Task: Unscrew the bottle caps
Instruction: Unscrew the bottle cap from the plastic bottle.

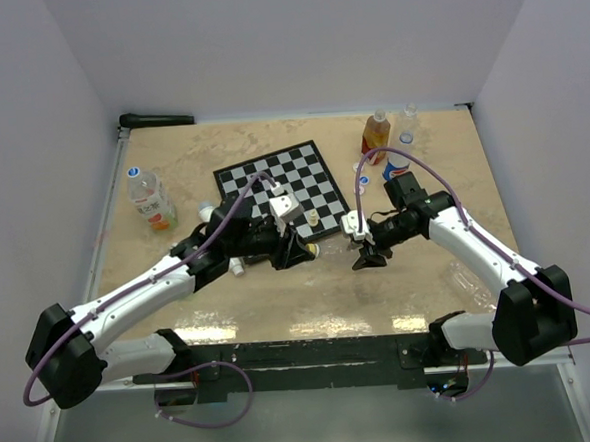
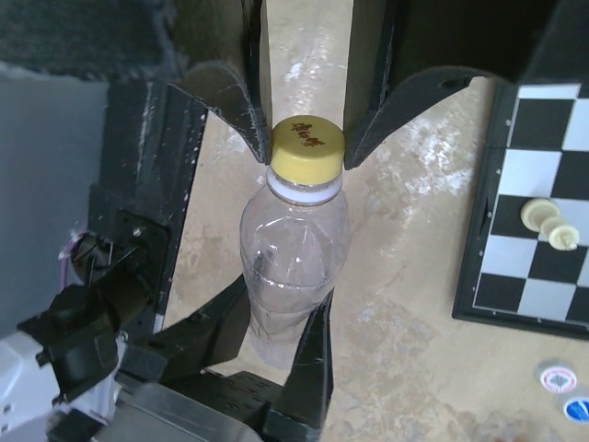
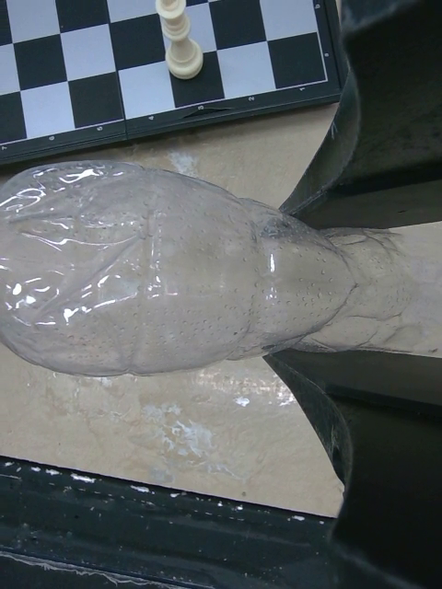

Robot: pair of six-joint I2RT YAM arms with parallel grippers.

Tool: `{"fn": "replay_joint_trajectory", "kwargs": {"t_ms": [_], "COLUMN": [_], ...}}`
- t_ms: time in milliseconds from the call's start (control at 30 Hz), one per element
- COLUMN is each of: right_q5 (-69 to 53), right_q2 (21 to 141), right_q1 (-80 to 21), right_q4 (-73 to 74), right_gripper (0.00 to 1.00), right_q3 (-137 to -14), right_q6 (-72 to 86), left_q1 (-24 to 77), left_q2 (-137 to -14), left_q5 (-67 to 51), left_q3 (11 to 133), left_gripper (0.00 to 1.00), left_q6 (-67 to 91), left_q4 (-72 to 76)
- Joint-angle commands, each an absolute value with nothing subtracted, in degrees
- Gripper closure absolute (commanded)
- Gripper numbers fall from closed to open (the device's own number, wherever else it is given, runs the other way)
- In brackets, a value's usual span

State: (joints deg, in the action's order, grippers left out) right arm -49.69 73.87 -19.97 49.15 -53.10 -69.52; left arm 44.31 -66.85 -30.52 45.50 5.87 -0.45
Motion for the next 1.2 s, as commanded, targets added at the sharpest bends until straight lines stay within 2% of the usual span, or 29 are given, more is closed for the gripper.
{"fn": "replay_joint_trajectory", "kwargs": {"t_ms": [0,433,500,700,833,1167], "right_q5": [-48.7,-48.7,-48.7,-48.7,-48.7,-48.7], "right_q2": [74.0,73.7,73.7,73.7,73.7,73.7], "right_q1": [-20.0,-20.1,-20.2,-20.2,-20.2,-20.2], "right_q4": [49.5,49.4,49.4,49.4,49.4,49.4], "right_gripper": [0.99,0.99,0.99,0.99,0.99,0.99], "right_q3": [-53.9,-53.7,-53.7,-53.7,-53.7,-53.7], "right_q6": [-69.2,-68.9,-68.9,-69.0,-68.9,-68.9], "left_q1": [44.2,44.2,44.2,44.2,44.2,44.2], "left_q2": [-64.8,-65.5,-65.5,-65.0,-63.1,-55.0], "left_q5": [-24.8,-23.6,-23.6,-23.8,-23.4,-16.6], "left_q3": [51.0,51.5,51.4,52.0,52.2,52.0], "left_gripper": [1.00,1.00,0.90,0.50,0.33,0.01], "left_q6": [22.5,23.6,23.0,20.3,16.4,1.4], "left_q4": [-2.9,-4.6,-4.7,-6.1,-7.1,-9.2]}}
